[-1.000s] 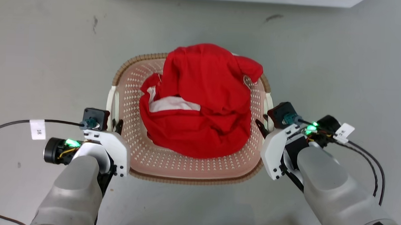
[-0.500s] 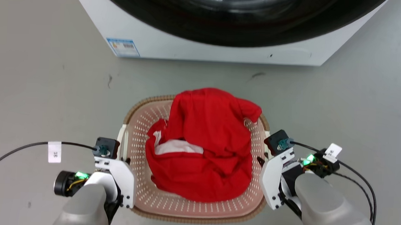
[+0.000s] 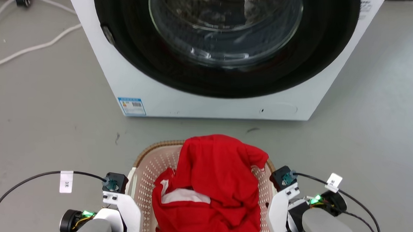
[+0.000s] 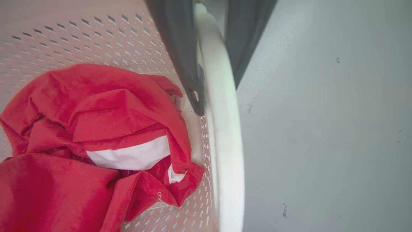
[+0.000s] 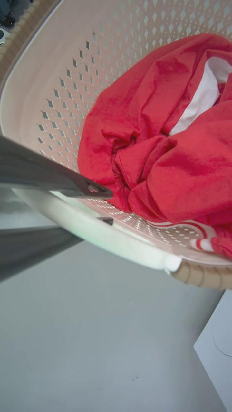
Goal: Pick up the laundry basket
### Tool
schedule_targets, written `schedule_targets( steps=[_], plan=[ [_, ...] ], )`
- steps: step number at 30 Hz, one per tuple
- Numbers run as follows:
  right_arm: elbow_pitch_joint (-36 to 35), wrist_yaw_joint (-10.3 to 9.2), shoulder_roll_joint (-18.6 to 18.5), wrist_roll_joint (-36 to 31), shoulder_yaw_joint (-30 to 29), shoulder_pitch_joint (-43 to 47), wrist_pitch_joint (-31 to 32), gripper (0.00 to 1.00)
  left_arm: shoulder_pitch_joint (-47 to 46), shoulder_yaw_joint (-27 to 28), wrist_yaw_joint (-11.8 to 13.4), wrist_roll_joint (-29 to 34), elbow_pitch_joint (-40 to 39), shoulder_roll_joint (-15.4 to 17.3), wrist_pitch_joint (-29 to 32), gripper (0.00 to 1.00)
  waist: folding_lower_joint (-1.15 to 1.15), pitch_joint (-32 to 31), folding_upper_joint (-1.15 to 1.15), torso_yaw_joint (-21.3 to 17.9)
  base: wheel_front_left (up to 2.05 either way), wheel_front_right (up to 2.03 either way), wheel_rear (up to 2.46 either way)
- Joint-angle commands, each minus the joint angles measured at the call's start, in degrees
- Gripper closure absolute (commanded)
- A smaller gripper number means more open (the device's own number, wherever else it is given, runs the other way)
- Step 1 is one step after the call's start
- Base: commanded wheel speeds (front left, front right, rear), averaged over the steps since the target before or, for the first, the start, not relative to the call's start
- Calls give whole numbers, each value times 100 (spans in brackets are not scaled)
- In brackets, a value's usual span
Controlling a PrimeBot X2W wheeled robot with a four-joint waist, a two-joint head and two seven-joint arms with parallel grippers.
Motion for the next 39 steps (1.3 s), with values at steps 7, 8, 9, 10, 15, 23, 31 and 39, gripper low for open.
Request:
schedule_targets(
  steps=[7,8,9,10,15,23,31,39],
  plan=[
    [53,-6,26,281,282,351,302,100,282,-374,7,-387,-142,18,429,100,1,-779,0,-41,0,0,0],
    [54,-6,27,318,313,365,343,100,293,-426,7,-429,-157,24,469,100,1,-820,0,-43,0,0,0],
    [60,-6,26,355,346,371,377,100,303,-468,7,-472,-170,29,507,100,1,-858,0,-46,0,0,0],
    [68,-6,24,398,376,389,422,100,319,-506,7,-516,-178,31,543,100,1,-894,0,-49,0,0,0],
    [88,-6,-8,612,463,471,641,100,381,-705,7,-681,-202,47,638,100,1,-1042,0,-51,0,0,0],
    [22,-6,-55,894,680,545,929,100,414,-990,7,-946,-190,42,872,100,1,-1154,0,-41,0,0,0],
    [1,-6,-91,1124,872,542,985,100,400,-1211,7,-1150,-183,67,878,100,1,-1185,0,-34,0,0,0],
    [29,-5,-124,1285,1045,497,949,100,355,-1383,7,-1322,-152,58,815,100,1,-1192,0,-33,0,0,0]
  ],
)
